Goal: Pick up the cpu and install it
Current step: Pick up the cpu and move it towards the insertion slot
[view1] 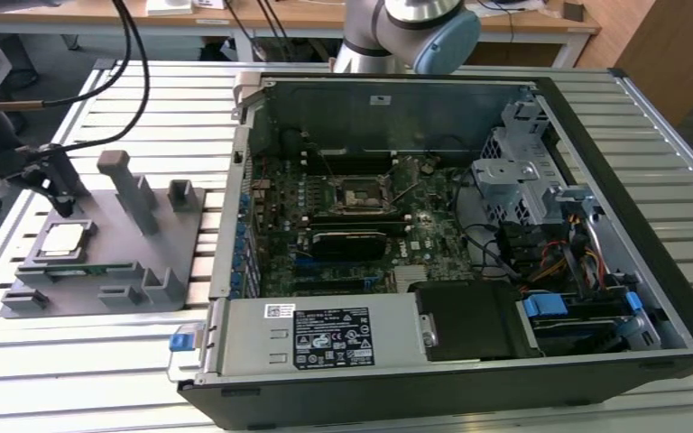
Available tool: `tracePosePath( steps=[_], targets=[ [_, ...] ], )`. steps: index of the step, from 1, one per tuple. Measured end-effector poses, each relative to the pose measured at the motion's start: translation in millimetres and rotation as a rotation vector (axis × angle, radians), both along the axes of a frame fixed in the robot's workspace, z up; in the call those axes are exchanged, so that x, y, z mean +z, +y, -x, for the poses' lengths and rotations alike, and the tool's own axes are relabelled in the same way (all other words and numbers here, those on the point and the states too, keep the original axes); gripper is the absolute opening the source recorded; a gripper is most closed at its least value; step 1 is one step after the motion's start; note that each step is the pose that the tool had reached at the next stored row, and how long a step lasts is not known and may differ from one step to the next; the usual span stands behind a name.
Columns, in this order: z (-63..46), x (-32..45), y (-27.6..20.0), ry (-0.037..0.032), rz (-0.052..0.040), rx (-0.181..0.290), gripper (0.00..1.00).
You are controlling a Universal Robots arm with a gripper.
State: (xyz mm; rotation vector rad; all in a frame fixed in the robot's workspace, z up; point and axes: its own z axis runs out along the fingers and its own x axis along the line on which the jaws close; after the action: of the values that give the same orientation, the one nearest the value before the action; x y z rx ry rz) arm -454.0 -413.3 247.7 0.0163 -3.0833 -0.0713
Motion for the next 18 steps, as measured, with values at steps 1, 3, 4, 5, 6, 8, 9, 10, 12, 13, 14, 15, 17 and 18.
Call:
tracePosePath(
  steps=[1, 3, 4, 5, 6, 8, 9, 10, 12, 13, 14, 15, 17, 18],
  targets=[
    [-0.1, -1.8, 0.0, -0.0015, 0.0001, 0.000, 0.83],
    [-0.1, -4.9, -0.1, -0.0048, 0.0003, 0.000, 0.83],
    [0.0, -6.6, -0.1, -0.0067, 0.0003, -0.001, 0.83],
    [0.3, -8.2, 0.0, -0.0077, 0.0002, -0.003, 0.83],
    [0.5, -9.9, 0.1, -0.0083, 0.0002, -0.006, 0.83],
    [1.0, -13.3, 0.4, -0.0083, 0.0004, -0.008, 0.83],
    [1.1, -14.8, 0.8, -0.0083, 0.0004, -0.008, 0.83],
    [1.0, -16.9, 1.0, -0.0085, 0.0003, -0.008, 0.83],
    [1.1, -20.5, 2.3, -0.0084, 0.0011, -0.008, 0.83],
    [1.1, -22.2, 2.9, -0.0085, 0.0011, -0.008, 0.83],
    [1.1, -23.7, 3.6, -0.0086, 0.0012, -0.008, 0.83],
    [1.4, -25.4, 3.9, -0.0085, 0.0013, -0.008, 0.83],
    [3.0, -29.1, 4.1, -0.0089, 0.0019, -0.008, 0.83],
    [3.3, -31.0, 4.2, -0.0092, 0.0018, -0.008, 0.83]
  ],
)
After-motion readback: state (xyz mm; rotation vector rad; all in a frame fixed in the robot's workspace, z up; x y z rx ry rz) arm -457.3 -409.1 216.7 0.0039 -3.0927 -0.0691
